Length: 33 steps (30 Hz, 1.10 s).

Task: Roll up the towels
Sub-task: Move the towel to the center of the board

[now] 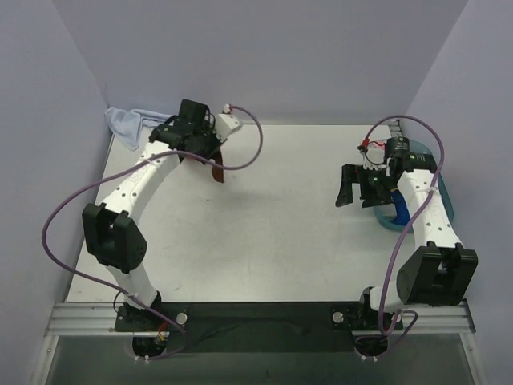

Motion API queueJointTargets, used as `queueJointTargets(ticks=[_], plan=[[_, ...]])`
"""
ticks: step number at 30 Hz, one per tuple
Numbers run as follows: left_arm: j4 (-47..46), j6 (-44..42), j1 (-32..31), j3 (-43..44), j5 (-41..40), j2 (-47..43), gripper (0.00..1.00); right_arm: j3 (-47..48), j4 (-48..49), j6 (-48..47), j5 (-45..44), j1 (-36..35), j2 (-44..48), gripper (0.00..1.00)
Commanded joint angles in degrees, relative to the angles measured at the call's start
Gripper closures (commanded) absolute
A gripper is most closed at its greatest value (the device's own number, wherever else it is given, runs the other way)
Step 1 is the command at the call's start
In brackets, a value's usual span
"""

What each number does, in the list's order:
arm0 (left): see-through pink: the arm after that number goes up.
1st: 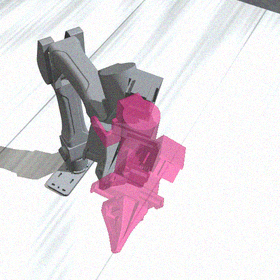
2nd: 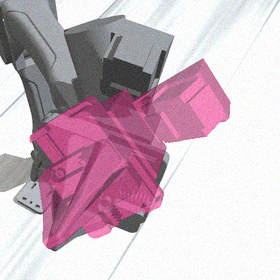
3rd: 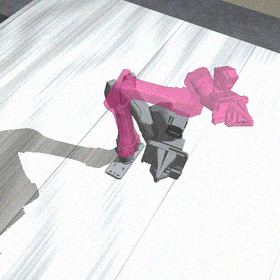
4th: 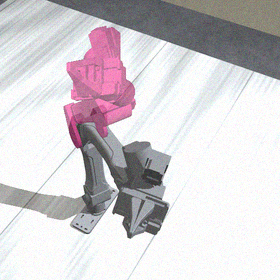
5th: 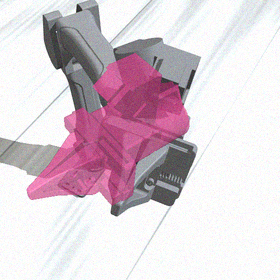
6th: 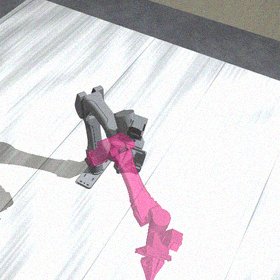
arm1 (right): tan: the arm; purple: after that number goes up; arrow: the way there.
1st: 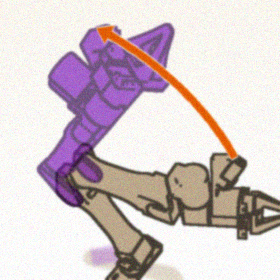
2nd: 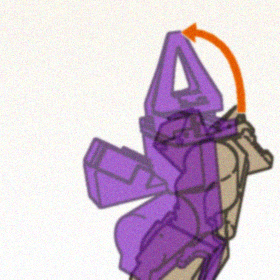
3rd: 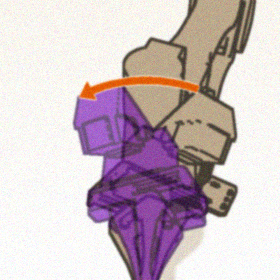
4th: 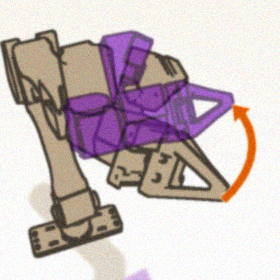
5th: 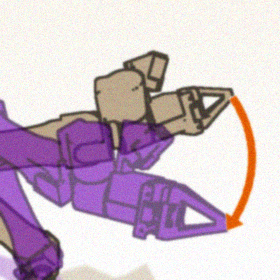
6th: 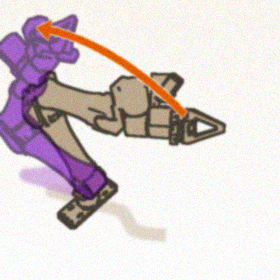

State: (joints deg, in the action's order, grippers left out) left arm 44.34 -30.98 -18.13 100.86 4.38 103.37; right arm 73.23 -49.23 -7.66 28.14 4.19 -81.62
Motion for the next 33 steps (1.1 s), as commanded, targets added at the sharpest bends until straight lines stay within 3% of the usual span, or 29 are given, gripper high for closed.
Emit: queueJointTargets(ticks=[1,4,5,8,9,12,14,18,25,33], plan=[[6.8,3.6,-10.7,-6.4,3.9,-4.7,1.00,2.8,-3.1,-1.1,3.4,1.5,1.3,0.00],[8.7,6.8,-17.1,-8.5,9.5,-5.5,0.97,3.1,-3.7,-1.4,4.1,2.3,0.3,0.00],[9.3,7.4,-20.2,-8.9,13.6,-5.3,0.71,3.1,-3.9,-1.7,4.2,2.5,0.1,0.00],[10.9,8.7,-22.7,-8.5,23.6,-5.6,0.37,2.5,-4.2,-2.5,4.3,2.6,-1.1,0.00],[10.9,9.5,-22.5,-7.9,24.4,-5.8,0.31,2.1,-4.2,-2.7,4.3,2.6,-1.3,0.01],[8.8,10.8,-17.7,-5.7,26.2,-5.3,0.28,1.5,-4.2,-3.7,5.2,2.1,-2.7,0.02],[7.3,12.1,-10.7,-3.9,27.4,-3.7,0.28,1.4,-4.0,-3.9,5.6,1.3,-4.4,0.04],[5.3,15.6,-2.1,3.8,22.3,3.7,0.28,1.4,-3.7,-3.9,6.2,-2.2,-8.3,0.08],[4.9,16.3,3.3,20.0,12.4,22.5,0.31,1.2,-2.9,-4.5,-0.8,-10.3,-16.3,0.18],[4.3,14.0,2.6,27.0,3.9,34.3,0.43,-1.6,-4.6,-6.1,-8.2,-18.7,-23.0,0.19]])
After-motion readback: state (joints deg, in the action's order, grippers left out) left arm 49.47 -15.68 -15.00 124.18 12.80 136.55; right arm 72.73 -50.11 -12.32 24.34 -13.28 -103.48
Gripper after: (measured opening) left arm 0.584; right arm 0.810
